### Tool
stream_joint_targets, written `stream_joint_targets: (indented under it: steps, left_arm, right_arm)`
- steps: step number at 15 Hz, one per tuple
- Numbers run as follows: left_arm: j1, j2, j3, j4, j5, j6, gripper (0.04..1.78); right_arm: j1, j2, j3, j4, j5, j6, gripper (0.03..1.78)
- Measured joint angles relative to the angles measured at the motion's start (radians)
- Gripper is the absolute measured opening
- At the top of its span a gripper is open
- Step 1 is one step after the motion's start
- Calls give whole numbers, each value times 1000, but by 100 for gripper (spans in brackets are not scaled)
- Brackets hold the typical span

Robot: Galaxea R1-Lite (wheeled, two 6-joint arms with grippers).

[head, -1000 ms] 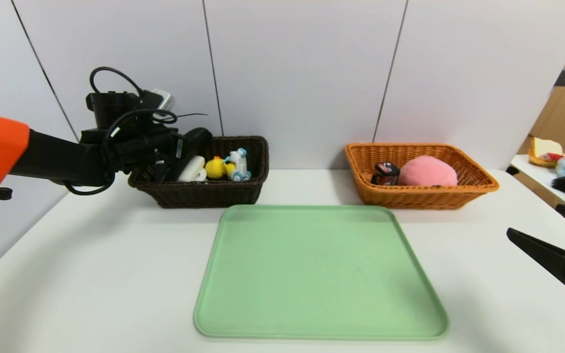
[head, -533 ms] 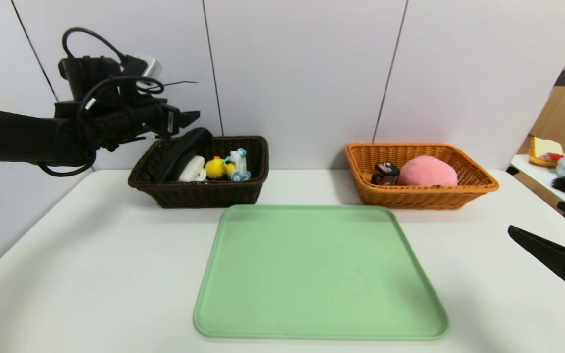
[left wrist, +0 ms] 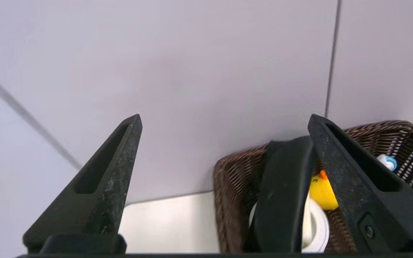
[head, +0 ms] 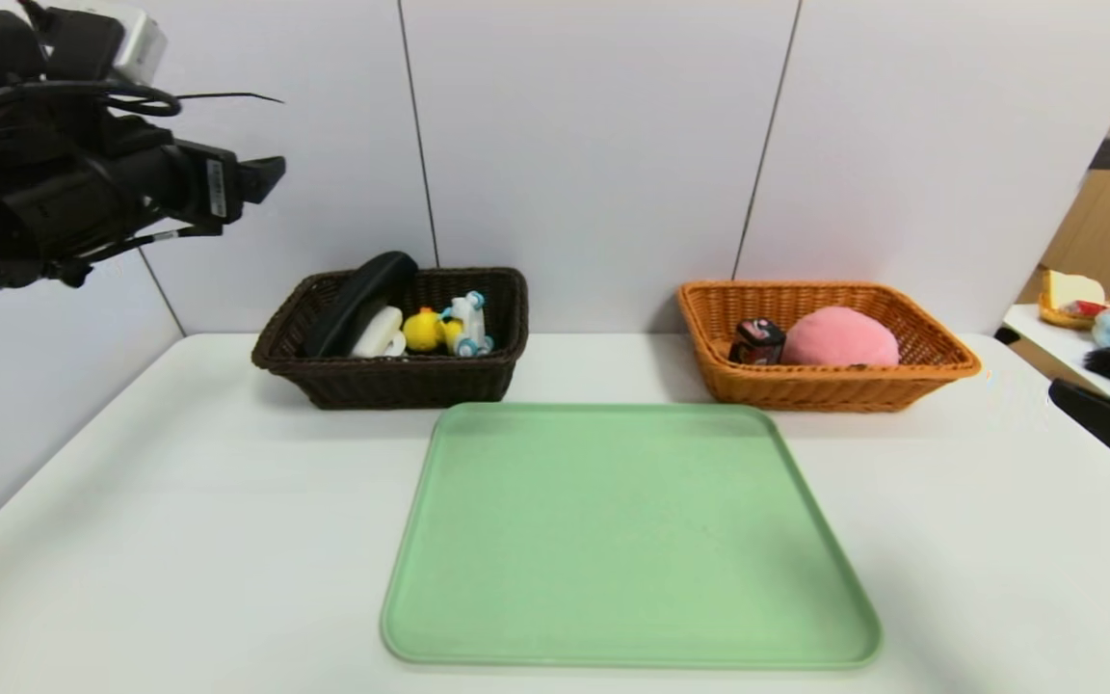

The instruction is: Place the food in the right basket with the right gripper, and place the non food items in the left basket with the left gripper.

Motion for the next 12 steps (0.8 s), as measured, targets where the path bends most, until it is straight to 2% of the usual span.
stream_joint_targets:
  steps: [3,7,9,12]
  left_arm:
    - [24,-206,234,-79,30,3,166]
    - [178,-477,501,-104,34,0,167]
    - [216,-600,629,-104,0,-7,167]
    - [232,-776,818,-101,-108,-16,168]
  right_arm:
    - [-1,-79,1,61,-44,0,170]
    - [-1,-246,1,234,-55,-1,170]
    - [-1,-332,0,319,-55,-1,170]
    - [-1,-468,3,439,-49,-2,170]
